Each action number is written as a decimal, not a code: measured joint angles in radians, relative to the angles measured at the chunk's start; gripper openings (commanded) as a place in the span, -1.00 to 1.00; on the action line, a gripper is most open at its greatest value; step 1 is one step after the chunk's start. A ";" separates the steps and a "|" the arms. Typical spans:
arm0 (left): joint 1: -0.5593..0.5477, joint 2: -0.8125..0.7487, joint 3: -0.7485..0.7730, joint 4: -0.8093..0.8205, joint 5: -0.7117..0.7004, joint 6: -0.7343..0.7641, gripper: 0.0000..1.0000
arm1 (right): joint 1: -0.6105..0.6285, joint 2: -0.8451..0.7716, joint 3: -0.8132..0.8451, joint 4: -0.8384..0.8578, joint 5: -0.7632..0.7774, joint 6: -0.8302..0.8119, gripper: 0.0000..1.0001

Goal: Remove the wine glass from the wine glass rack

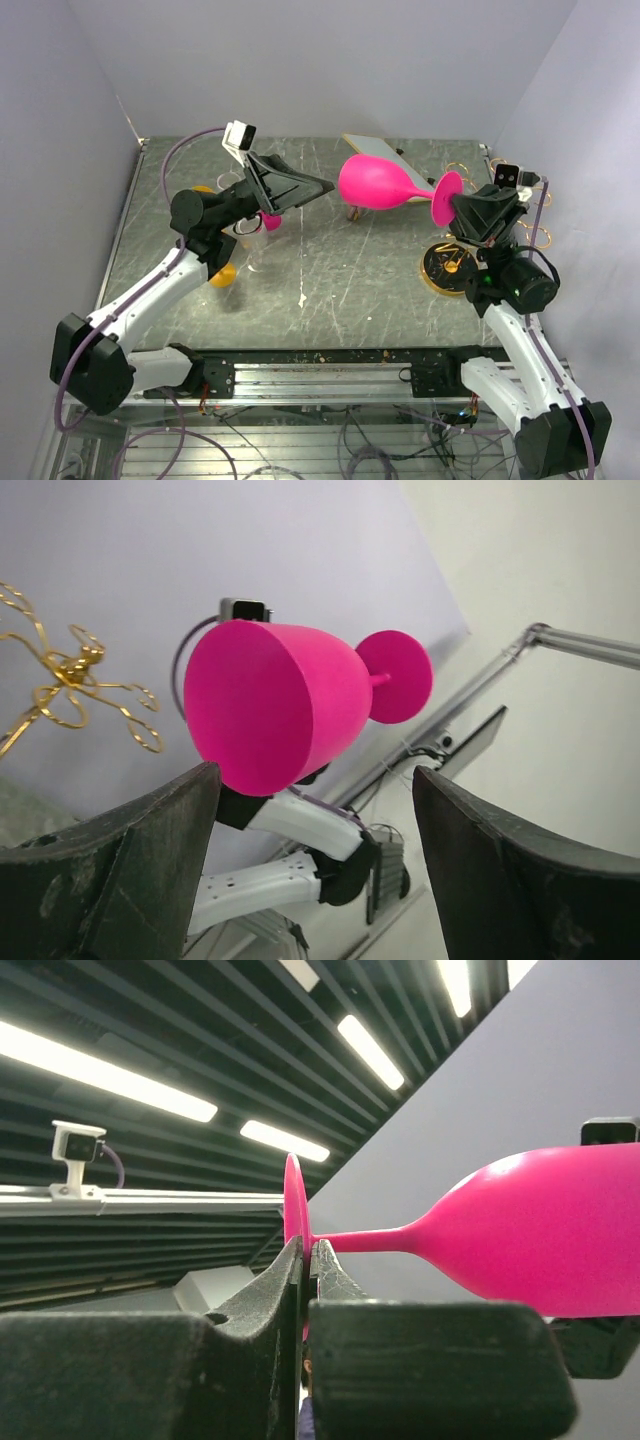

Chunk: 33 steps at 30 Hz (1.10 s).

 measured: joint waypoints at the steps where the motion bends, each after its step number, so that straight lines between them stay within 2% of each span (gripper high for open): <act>1: -0.002 0.018 0.000 0.050 0.016 -0.033 0.74 | 0.000 0.005 -0.007 0.025 0.005 0.005 -1.00; 4: -0.015 0.044 0.001 0.132 0.041 -0.082 0.71 | 0.000 0.019 -0.034 0.092 0.017 0.013 -1.00; 9: -0.077 0.076 0.030 0.172 0.072 -0.092 0.56 | 0.001 0.048 -0.072 0.150 0.030 0.029 -1.00; 12: -0.105 0.094 0.046 0.177 0.076 -0.086 0.35 | 0.003 0.050 -0.073 0.172 0.033 0.038 -1.00; 18: -0.142 0.118 0.057 0.188 0.083 -0.079 -0.04 | 0.004 0.016 -0.105 0.145 0.025 0.045 -0.78; 24: -0.148 0.104 0.042 0.187 0.079 -0.061 -0.69 | 0.004 -0.042 -0.146 -0.036 -0.002 0.035 -0.70; 26: -0.148 0.092 0.023 0.179 0.076 -0.054 -0.85 | 0.004 -0.074 -0.146 -0.122 -0.011 0.004 -0.57; 28: -0.149 0.071 0.000 0.173 0.069 -0.047 -0.86 | 0.003 -0.116 -0.144 -0.233 -0.018 -0.061 -0.39; 29: -0.150 0.054 -0.014 0.160 0.065 -0.038 -0.86 | 0.003 -0.135 -0.138 -0.299 -0.024 -0.107 -0.26; 31: -0.151 0.013 -0.042 0.106 0.048 -0.003 -0.86 | 0.004 -0.167 -0.094 -0.472 -0.035 -0.226 0.15; 33: -0.150 -0.037 -0.073 0.019 0.029 0.045 -0.86 | 0.004 -0.188 -0.003 -0.707 -0.032 -0.397 0.33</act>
